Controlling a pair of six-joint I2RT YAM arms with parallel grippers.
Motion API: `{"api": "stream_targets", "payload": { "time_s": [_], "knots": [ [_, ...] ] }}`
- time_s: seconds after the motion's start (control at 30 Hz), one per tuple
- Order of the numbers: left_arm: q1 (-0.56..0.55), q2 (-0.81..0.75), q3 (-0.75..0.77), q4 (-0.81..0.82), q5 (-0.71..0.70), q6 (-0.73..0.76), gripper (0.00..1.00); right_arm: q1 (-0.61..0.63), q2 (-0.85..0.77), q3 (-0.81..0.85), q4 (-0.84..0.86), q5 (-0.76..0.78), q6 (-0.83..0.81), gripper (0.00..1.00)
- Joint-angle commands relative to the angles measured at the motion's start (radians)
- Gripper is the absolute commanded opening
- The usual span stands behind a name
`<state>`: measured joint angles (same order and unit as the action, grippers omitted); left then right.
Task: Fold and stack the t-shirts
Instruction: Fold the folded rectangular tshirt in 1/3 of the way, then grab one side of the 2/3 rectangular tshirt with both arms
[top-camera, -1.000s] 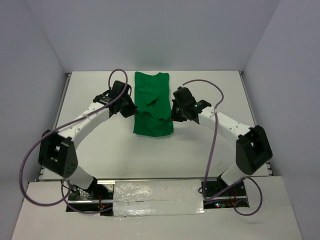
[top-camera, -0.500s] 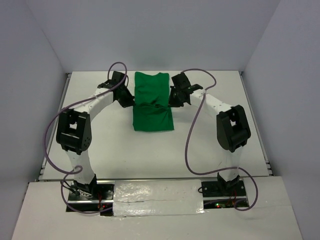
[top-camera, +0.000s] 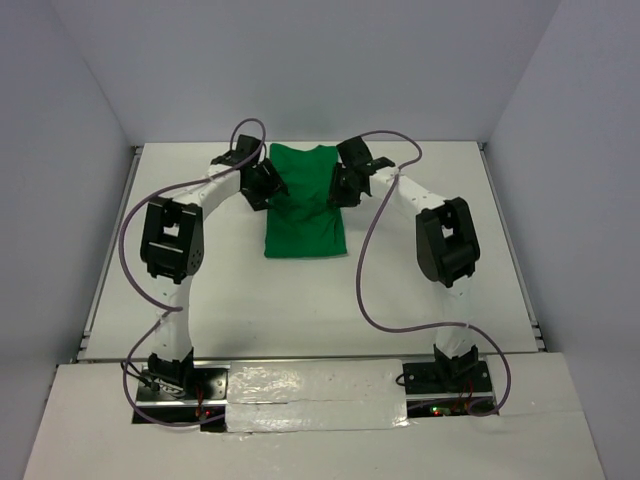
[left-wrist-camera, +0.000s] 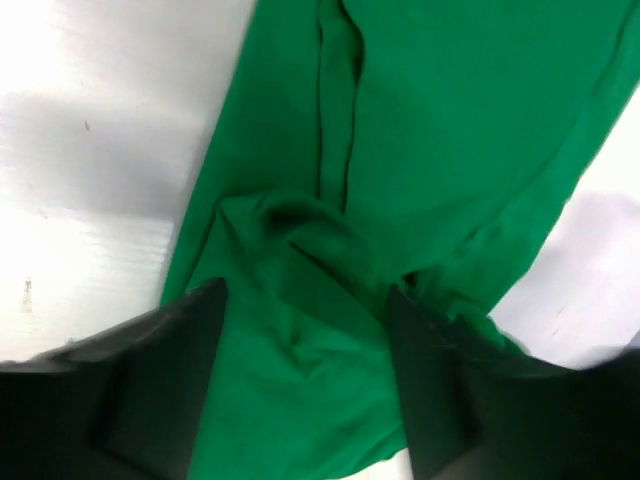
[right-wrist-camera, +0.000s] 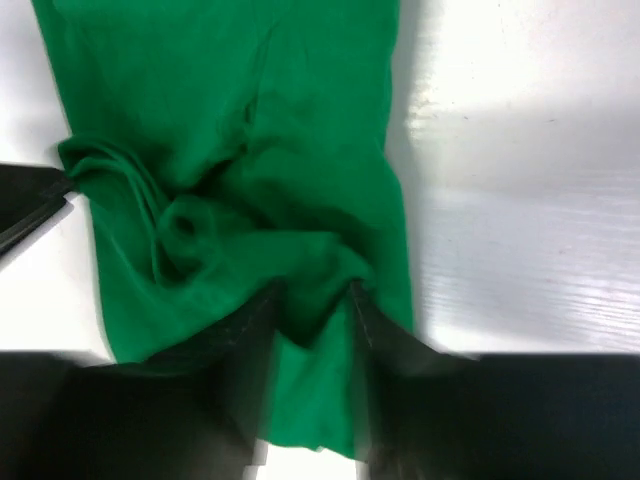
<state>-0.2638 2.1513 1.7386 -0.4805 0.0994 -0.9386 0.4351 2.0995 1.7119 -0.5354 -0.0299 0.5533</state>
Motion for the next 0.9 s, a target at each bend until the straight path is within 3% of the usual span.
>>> {"api": "stream_targets", "payload": {
  "time_s": [0.0,0.03,0.07,0.17,0.23,0.33,0.37,0.47,0.6,0.87],
  "knots": [
    [0.008,0.015,0.085,-0.030,-0.019,0.023,0.81,-0.022,0.011,0.069,-0.026,-0.016,0.005,0.50],
    [0.008,0.015,0.105,-0.058,-0.035,0.041,0.94,-0.022,0.004,0.063,-0.026,-0.013,0.005,0.60],
    [0.008,-0.005,0.114,-0.096,-0.052,0.049,0.96,-0.022,-0.033,0.046,-0.020,-0.005,0.007,0.78],
    [0.009,-0.106,0.070,-0.133,-0.136,0.084,0.99,-0.038,-0.156,-0.075,0.020,0.015,0.010,0.93],
    [0.009,-0.178,0.006,-0.138,-0.191,0.087,0.99,-0.052,-0.237,-0.214,0.072,0.005,0.026,0.94],
    [0.008,-0.355,-0.225,-0.081,-0.192,0.052,0.97,-0.053,-0.395,-0.443,0.161,-0.033,0.045,0.91],
    [0.008,-0.443,-0.372,-0.045,-0.143,0.038,0.96,-0.053,-0.448,-0.496,0.176,-0.048,0.059,0.90],
    [0.006,-0.548,-0.609,0.135,-0.014,-0.011,0.89,-0.050,-0.503,-0.684,0.257,-0.119,0.082,0.86],
    [-0.006,-0.579,-0.796,0.265,0.085,-0.058,0.86,-0.045,-0.498,-0.745,0.307,-0.183,0.106,0.82],
    [-0.015,-0.512,-0.870,0.410,0.111,-0.127,0.82,-0.041,-0.369,-0.690,0.354,-0.245,0.126,0.76]
  ]
}}
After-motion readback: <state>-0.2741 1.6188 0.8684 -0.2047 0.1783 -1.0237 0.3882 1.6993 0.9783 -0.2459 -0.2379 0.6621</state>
